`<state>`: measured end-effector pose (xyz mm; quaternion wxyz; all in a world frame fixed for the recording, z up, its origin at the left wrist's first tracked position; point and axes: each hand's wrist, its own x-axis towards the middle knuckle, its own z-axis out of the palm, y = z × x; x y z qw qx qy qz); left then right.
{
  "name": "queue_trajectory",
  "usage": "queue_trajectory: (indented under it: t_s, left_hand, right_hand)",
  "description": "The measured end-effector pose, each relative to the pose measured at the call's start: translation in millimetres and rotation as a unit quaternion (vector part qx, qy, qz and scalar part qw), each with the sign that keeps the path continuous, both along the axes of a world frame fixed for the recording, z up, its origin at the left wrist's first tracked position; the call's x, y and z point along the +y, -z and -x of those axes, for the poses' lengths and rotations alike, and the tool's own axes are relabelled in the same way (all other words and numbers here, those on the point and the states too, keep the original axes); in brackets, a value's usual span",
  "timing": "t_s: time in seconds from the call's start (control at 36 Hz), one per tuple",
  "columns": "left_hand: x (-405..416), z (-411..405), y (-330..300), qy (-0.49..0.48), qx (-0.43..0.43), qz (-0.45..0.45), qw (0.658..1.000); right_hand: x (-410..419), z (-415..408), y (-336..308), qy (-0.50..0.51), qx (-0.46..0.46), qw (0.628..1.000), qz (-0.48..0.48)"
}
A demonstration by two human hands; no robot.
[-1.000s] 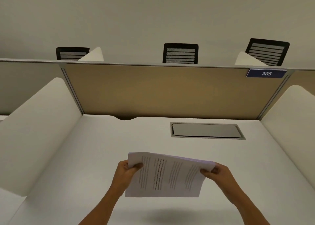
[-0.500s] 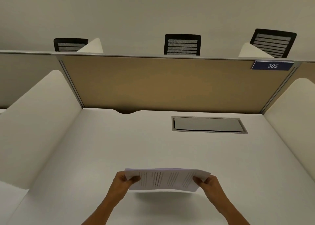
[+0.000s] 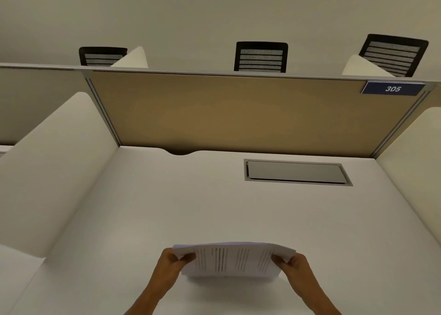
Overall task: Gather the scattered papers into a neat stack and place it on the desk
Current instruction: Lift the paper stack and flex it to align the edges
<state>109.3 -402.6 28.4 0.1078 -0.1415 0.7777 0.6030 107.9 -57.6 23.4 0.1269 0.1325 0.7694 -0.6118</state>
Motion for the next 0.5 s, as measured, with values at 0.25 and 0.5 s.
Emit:
queue_trajectory:
  t_s: [0.25, 0.5]
  left_hand:
    - [6, 9, -11, -0.032, 0.032, 0.001, 0.999]
    - [15, 8, -6, -0.054, 0.024, -0.006, 0.998]
  right_hand:
    - [-6, 13, -7, 0.022, 0.069, 0.997, -0.028]
    - [-9, 17, 4, 0.013, 0.089, 0.992, -0.085]
